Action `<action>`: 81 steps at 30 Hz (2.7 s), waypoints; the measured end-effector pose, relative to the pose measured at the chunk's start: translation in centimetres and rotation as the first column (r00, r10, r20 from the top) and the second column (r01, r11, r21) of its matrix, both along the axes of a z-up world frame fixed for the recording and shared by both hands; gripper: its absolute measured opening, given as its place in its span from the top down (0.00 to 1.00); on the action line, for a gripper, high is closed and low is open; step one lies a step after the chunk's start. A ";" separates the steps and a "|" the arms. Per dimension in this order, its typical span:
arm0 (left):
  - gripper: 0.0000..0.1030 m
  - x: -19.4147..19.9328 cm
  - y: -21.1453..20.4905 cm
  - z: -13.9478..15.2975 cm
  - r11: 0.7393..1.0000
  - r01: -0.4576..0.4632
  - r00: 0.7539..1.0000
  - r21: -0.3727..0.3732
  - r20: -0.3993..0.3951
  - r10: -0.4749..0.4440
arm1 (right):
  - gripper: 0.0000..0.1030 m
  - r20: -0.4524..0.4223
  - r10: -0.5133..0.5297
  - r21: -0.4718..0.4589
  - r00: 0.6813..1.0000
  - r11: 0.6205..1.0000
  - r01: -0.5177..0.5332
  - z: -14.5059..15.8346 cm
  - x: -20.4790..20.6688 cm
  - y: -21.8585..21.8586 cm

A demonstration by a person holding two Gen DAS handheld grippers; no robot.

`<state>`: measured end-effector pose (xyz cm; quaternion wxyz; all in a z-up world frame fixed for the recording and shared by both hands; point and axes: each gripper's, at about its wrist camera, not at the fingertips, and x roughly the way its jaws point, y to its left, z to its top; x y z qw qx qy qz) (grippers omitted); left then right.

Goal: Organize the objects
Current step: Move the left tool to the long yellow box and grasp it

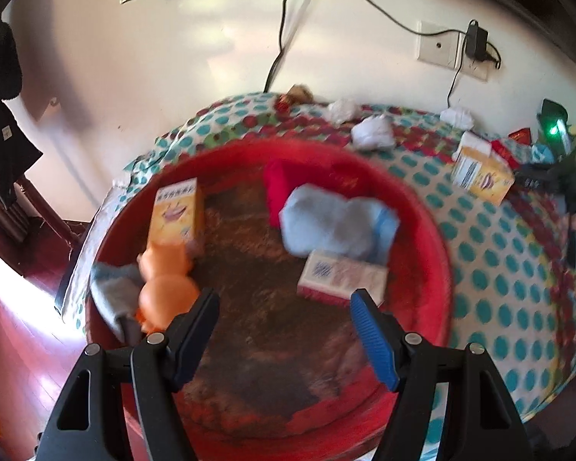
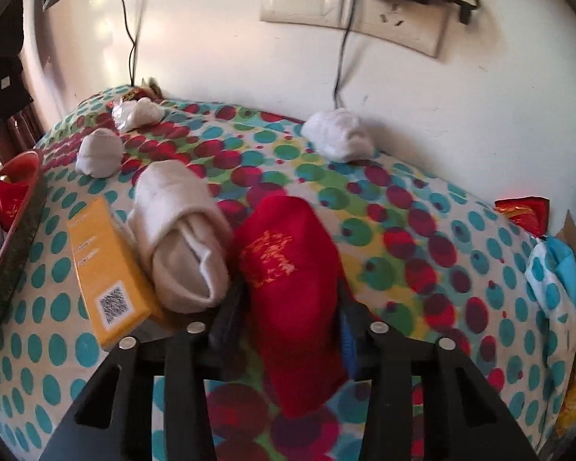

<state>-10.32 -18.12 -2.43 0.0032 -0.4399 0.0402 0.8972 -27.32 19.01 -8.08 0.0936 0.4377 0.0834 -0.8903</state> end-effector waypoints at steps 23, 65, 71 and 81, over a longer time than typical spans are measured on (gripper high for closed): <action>0.29 -10.5 18.2 -0.1 0.996 0.077 0.985 0.037 0.155 -0.082 | 0.71 -0.068 -0.015 -0.149 0.998 0.989 0.004 0.7 8.3 1.9; 0.59 -13.8 21.1 -4.2 0.991 -0.080 0.943 0.103 0.329 0.042 | 0.67 0.012 -0.054 -0.227 0.998 0.972 0.055 -0.8 7.3 5.0; 0.59 -14.7 20.4 -4.9 0.987 -0.072 0.938 0.145 0.346 0.018 | 0.66 0.012 -0.055 -0.229 0.998 0.972 0.056 -0.8 7.2 4.9; 0.69 -13.9 19.5 -5.1 0.991 -0.008 0.954 0.134 0.299 -0.033 | 0.68 0.005 -0.058 -0.221 0.998 0.973 0.058 -0.7 7.3 4.8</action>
